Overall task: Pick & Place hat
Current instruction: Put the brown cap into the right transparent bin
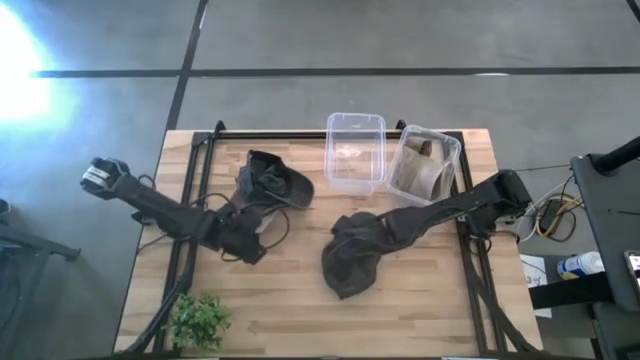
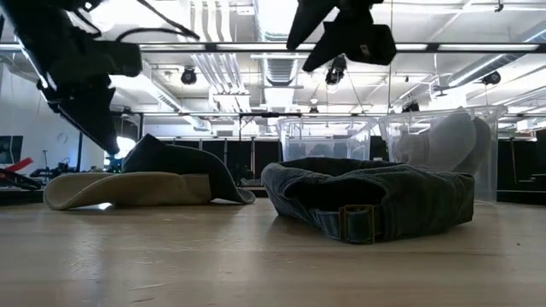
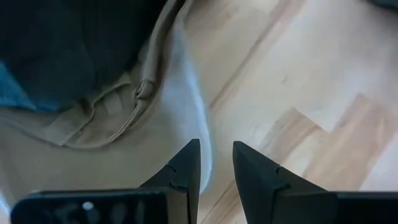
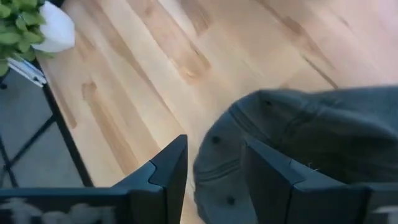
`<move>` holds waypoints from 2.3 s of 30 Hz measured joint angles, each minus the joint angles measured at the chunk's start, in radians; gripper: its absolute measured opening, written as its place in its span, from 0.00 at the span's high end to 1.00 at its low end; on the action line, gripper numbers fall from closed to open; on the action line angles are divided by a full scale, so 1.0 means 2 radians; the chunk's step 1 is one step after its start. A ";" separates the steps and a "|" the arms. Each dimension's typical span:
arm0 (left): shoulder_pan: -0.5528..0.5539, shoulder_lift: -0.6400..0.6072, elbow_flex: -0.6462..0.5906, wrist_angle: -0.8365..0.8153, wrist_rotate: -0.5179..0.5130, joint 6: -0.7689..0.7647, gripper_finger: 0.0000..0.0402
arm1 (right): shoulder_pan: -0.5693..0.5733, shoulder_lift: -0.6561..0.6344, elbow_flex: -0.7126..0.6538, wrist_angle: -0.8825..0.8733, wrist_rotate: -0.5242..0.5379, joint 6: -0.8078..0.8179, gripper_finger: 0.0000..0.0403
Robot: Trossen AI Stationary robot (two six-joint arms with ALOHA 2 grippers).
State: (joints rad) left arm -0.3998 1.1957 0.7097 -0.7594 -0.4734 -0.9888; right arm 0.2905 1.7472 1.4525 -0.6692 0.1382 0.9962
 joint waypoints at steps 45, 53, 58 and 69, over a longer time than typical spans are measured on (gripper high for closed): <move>0.009 0.193 -0.038 0.079 -0.142 -0.029 0.57 | 0.125 -0.016 -0.045 -0.213 0.208 0.066 0.67; 0.029 0.184 -0.037 0.072 -0.134 -0.024 0.95 | 0.125 -0.016 -0.045 -0.211 0.208 0.087 0.67; 0.029 0.139 -0.011 0.063 -0.075 0.000 0.97 | 0.125 -0.020 -0.043 -0.200 0.208 0.100 0.67; 0.028 -0.058 0.116 0.034 0.075 0.025 0.98 | 0.104 -0.087 -0.044 -0.125 0.221 0.071 0.73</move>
State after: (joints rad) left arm -0.3439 1.0790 0.9411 -0.6909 -0.3227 -0.9383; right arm 0.4985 1.5741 1.3655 -0.9195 0.5797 1.1389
